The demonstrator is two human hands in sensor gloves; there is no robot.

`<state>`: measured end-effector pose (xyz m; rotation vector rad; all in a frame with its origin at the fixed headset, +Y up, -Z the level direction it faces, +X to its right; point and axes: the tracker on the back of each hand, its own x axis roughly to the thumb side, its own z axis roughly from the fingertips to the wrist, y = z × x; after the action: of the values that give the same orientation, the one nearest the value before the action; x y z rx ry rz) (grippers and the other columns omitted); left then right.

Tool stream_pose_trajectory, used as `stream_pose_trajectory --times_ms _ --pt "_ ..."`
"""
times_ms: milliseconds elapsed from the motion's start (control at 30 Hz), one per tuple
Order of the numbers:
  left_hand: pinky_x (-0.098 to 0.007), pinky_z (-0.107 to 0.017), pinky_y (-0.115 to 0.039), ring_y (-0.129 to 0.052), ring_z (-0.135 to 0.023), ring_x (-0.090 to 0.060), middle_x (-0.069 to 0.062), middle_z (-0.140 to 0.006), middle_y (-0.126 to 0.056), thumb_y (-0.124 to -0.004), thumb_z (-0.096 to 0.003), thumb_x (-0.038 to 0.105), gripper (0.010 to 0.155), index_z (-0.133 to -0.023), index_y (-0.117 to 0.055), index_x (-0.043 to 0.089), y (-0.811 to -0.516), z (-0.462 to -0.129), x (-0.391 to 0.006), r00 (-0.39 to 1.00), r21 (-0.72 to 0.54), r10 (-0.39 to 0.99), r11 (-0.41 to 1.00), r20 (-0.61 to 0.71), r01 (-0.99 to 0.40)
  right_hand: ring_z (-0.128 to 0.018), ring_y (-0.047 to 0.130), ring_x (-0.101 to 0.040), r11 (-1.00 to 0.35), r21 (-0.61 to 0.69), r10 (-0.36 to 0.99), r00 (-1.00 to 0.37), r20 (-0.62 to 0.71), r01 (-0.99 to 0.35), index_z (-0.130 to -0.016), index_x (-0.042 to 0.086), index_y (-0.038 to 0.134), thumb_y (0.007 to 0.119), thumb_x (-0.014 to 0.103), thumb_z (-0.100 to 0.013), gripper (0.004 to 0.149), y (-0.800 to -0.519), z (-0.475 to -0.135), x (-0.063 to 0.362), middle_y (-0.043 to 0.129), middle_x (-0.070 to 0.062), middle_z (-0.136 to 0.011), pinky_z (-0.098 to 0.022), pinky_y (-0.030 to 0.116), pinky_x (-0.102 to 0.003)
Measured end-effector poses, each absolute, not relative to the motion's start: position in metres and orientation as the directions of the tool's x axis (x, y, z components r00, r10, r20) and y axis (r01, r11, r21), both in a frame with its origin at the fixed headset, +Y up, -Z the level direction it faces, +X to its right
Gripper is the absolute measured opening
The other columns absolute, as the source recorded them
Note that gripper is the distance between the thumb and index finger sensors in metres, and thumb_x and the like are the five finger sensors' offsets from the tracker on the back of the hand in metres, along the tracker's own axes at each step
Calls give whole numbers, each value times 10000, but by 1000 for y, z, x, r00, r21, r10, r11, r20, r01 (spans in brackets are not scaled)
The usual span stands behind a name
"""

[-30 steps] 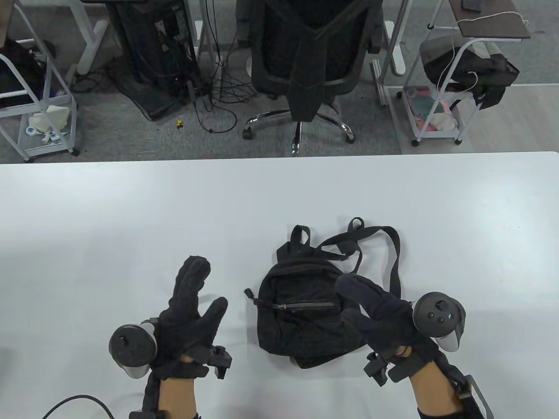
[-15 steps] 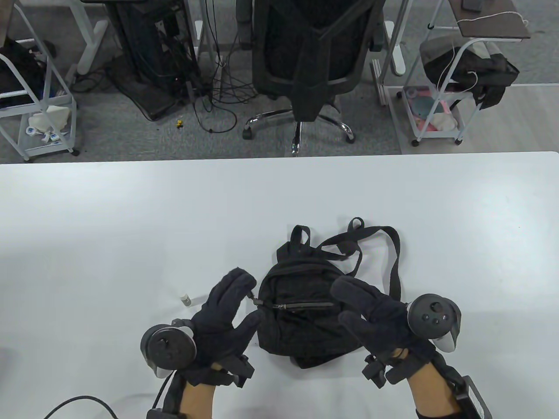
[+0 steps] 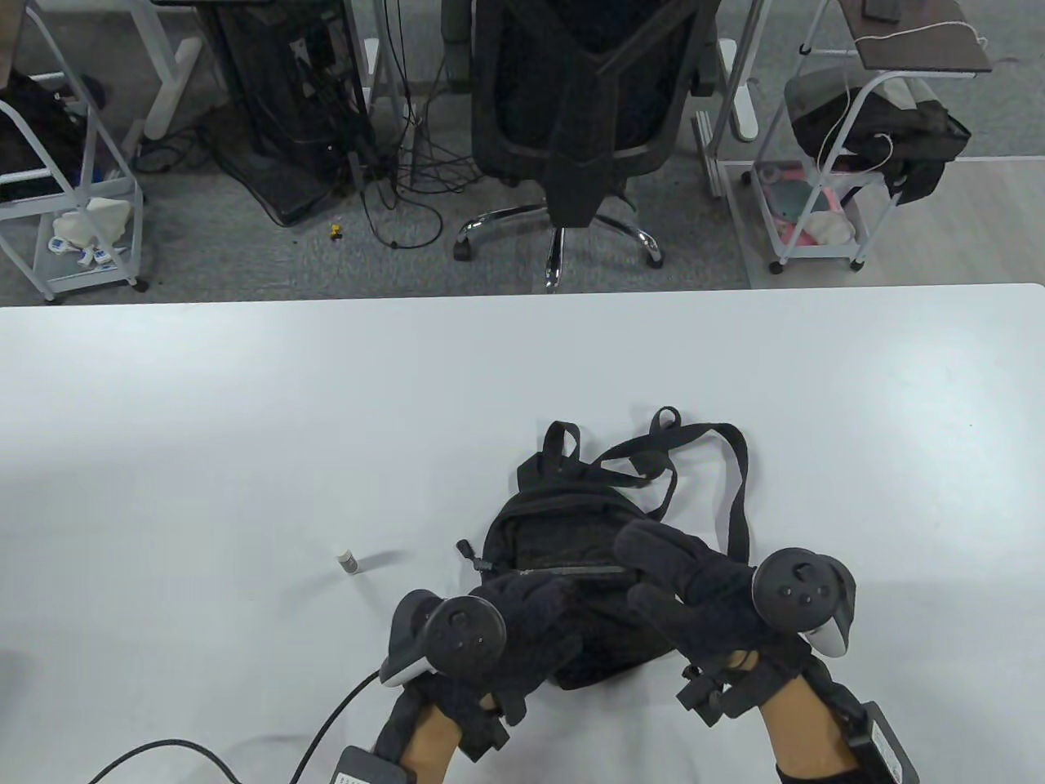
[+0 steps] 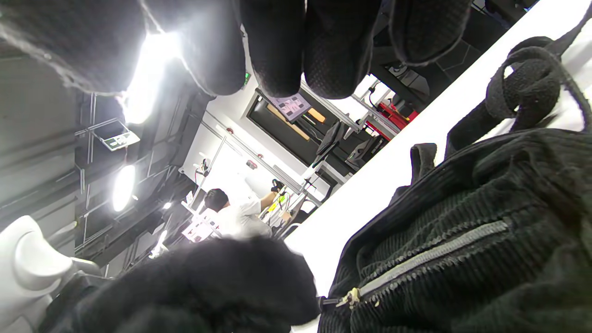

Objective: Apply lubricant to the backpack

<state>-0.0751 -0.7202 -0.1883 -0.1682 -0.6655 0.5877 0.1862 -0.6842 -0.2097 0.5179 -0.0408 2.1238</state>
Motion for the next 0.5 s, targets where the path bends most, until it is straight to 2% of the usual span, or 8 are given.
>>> stream_pose_trajectory --times_ms 100,233,300,467,500 --pt "-659 -635 -719 -870 -860 -483 -177 -1013 -788 -779 -483 566 652 -978 -808 144 -734 -189 -63 700 -396 475 871 533 -291 -976 796 -337 -587 168 780 -499 377 -792 -984 352 721 793 605 -442 602 -684 -209 186 699 -19 -1053 -687 623 -607" --pt "-629 -684 -659 -766 -968 -453 -175 -1102 -691 -779 -485 565 660 -1009 -805 166 -745 -188 -56 744 -447 434 871 508 -203 -974 796 -339 -596 169 774 -506 380 -785 -983 350 723 792 606 -442 603 -684 -209 184 699 -19 -1053 -687 624 -607" --pt "-597 -727 -592 -672 -1034 -407 -160 -1141 -591 -768 -494 568 680 -1052 -736 181 -748 -187 -53 767 -493 396 862 505 -120 -975 796 -338 -604 169 769 -514 380 -779 -983 349 724 793 608 -440 605 -685 -209 183 701 -22 -1053 -686 625 -606" --pt "-560 -755 -489 -508 -1083 -352 -121 -1161 -436 -765 -495 569 733 -1102 -590 196 -755 -184 -48 794 -571 364 820 487 -26 -976 796 -335 -626 184 759 -537 369 -758 -985 351 721 791 609 -443 604 -690 -211 175 696 -19 -1056 -687 626 -604" --pt "-550 -758 -477 -494 -1087 -337 -104 -1166 -427 -764 -493 568 737 -1105 -579 202 -755 -186 -51 791 -585 385 810 476 -42 -978 793 -336 -632 196 758 -544 360 -750 -986 352 719 790 609 -444 604 -692 -213 172 694 -20 -1057 -688 625 -604"
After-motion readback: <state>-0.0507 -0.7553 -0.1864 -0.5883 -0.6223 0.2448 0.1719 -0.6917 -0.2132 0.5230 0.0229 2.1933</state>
